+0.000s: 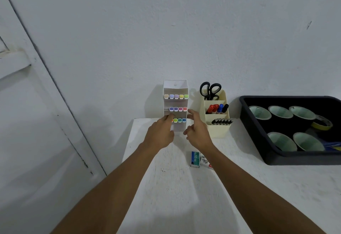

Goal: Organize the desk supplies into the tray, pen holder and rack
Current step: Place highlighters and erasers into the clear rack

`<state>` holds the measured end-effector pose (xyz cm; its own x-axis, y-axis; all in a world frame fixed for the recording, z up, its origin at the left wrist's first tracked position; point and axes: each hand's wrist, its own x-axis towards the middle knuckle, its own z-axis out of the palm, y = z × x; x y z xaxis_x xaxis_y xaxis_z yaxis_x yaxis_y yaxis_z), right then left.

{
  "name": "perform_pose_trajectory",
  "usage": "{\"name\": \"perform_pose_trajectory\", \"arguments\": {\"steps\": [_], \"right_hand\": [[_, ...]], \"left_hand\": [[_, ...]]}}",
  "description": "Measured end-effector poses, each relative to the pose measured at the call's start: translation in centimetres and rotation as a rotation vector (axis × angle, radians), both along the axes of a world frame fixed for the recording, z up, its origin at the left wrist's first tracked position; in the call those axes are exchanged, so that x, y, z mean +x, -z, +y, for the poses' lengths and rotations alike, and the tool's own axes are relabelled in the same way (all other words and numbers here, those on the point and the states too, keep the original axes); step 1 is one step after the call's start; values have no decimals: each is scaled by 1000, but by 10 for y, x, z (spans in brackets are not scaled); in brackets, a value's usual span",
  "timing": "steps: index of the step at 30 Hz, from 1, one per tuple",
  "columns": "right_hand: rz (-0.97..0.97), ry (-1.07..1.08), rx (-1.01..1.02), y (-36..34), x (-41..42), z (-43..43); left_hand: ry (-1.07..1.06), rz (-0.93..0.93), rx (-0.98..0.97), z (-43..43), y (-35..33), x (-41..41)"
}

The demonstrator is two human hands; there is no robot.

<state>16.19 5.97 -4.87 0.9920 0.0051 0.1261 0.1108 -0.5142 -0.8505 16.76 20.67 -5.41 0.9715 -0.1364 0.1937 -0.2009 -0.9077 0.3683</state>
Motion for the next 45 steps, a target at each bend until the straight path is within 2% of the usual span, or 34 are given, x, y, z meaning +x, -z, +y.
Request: {"name": "perform_pose_trajectory", "arguments": {"steps": [14, 19, 22, 25, 28, 30, 33, 41, 45], "right_hand": [[70, -98, -15, 3, -4, -4], [14, -55, -203, 12, -18, -22], [-18, -110, -291, 23, -33, -44], [14, -90, -330, 33, -42, -70], [152, -123, -334, 38, -52, -93], [230, -189, -379, 39, -60, -101], [241, -196, -463, 44, -69, -99], [98, -130, -394, 48, -81, -89], [38, -227, -420, 47, -74, -68]], "left_hand": [[-4, 63, 2, -4, 1, 7], [15, -149, -15, 6, 14, -18], [31, -227, -25, 10, 35, -39], [99, -137, -102, 6, 48, -56], [247, 73, -159, -3, 50, -64], [320, 151, -161, -12, 49, -65], [349, 235, -153, -27, 47, -63], [234, 192, -270, -8, 54, -65], [169, 169, -248, 22, 54, -66]]}}
